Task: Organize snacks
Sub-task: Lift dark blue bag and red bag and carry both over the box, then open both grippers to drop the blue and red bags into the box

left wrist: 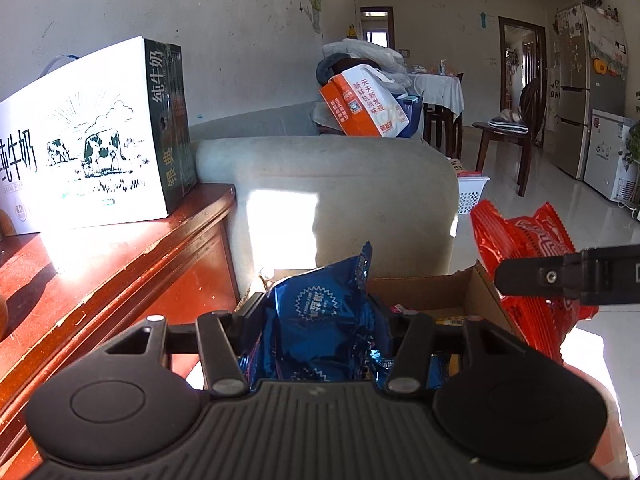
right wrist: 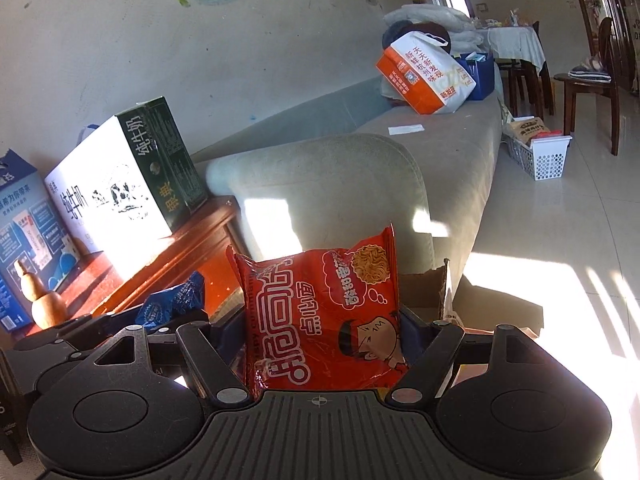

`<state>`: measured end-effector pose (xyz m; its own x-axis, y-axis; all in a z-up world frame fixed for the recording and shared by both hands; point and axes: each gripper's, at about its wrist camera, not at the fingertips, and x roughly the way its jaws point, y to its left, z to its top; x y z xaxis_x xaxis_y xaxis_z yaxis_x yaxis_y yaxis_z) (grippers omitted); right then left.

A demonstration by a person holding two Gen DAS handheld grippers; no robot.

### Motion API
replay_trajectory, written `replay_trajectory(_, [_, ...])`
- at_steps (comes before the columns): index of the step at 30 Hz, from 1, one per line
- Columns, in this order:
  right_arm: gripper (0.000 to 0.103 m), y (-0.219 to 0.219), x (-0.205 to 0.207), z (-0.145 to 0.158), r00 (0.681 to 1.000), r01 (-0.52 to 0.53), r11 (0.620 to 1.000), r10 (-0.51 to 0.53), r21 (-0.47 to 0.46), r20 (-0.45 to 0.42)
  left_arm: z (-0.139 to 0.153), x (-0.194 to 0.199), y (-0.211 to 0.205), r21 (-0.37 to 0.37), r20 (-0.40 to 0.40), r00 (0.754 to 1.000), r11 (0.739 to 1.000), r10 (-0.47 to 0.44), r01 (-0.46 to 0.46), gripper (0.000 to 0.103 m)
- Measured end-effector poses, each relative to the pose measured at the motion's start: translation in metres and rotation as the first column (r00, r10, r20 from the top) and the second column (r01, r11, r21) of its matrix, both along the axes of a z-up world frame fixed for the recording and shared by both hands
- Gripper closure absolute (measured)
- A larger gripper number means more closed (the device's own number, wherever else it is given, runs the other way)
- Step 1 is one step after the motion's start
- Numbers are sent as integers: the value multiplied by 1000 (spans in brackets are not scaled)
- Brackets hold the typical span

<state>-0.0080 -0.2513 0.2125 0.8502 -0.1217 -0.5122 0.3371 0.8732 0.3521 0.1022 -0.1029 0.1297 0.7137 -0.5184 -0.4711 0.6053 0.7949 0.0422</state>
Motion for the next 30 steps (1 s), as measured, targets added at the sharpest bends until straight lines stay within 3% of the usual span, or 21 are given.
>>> replay_trajectory(12, [26,-18,35,-23,995,87,996,-85,37,-49,-13,39,-28,2,-55,998,1000,-10,10,48])
replay_trajectory(13, [25,-20,37,-26,994,93,994,-91,49,-54,-16,42,-29,-2,-70,998,1000,-7,7,46])
replay_trajectory(16, [18,-29,40,-34,989,138,985,-132,107,-65,-21,44,-28,-5,-88,996,1000,25,-26,21])
replay_trajectory(19, [15,-30,37,-33,988,146,982,-139,122,-60,-14,41,-25,-14,-72,997,999,27,-28,10])
replay_trajectory(25, [14,-24,27,-25,991,132,986,-129,105,-33,-4,34,-16,-39,-76,996,998,40,-43,9])
replay_trajectory(30, [14,-17,27,-23,994,98,991,-94,93,-52,-4,29,-14,12,-77,996,999,35,-35,9])
